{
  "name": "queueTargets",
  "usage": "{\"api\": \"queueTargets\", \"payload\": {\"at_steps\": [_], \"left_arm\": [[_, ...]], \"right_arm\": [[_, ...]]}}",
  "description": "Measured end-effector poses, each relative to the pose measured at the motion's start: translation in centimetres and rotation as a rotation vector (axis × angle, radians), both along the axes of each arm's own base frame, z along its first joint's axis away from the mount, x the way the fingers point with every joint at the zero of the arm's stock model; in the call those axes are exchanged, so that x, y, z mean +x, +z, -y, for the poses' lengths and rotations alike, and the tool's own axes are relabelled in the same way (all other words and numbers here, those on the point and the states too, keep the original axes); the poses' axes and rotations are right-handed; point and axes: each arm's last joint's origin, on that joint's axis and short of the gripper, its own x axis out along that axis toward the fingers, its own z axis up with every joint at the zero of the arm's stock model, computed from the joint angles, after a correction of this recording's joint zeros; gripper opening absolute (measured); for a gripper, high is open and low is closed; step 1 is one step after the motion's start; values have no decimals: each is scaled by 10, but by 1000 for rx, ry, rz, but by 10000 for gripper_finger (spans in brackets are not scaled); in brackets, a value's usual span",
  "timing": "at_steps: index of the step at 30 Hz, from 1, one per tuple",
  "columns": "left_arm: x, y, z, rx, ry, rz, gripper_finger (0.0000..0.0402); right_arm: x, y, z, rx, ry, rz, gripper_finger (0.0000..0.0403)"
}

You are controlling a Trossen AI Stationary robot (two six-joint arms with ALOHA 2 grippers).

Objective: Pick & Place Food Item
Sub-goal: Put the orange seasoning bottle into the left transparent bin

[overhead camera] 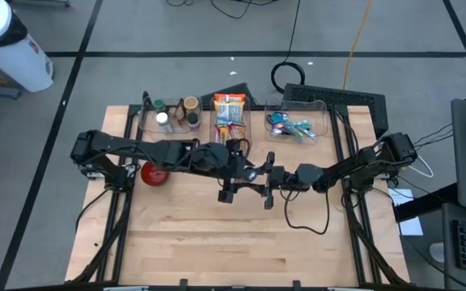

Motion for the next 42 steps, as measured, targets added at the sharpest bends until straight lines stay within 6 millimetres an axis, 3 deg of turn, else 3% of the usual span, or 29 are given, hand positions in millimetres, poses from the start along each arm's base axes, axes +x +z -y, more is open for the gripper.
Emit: {"api": "queueTargets", "payload": {"at_steps": [9, 16, 24, 33, 42], "left_arm": [[0, 6, -9, -4, 76, -15, 341], [6, -5, -19, -62, 63, -65, 353], [6, -5, -25, -92, 61, -69, 317], [6, -6, -25, -100, 64, -77, 208], [6, -6, -24, -41, 34, -76, 207]], "right_arm": [[0, 0, 0, 0, 0, 1, 162], [0, 0, 0, -2, 0, -4, 162], [0, 0, 1, -1, -4, -8, 162], [0, -1, 1, -2, -10, -12, 162], [0, -1, 1, -27, -17, -15, 166]]}}
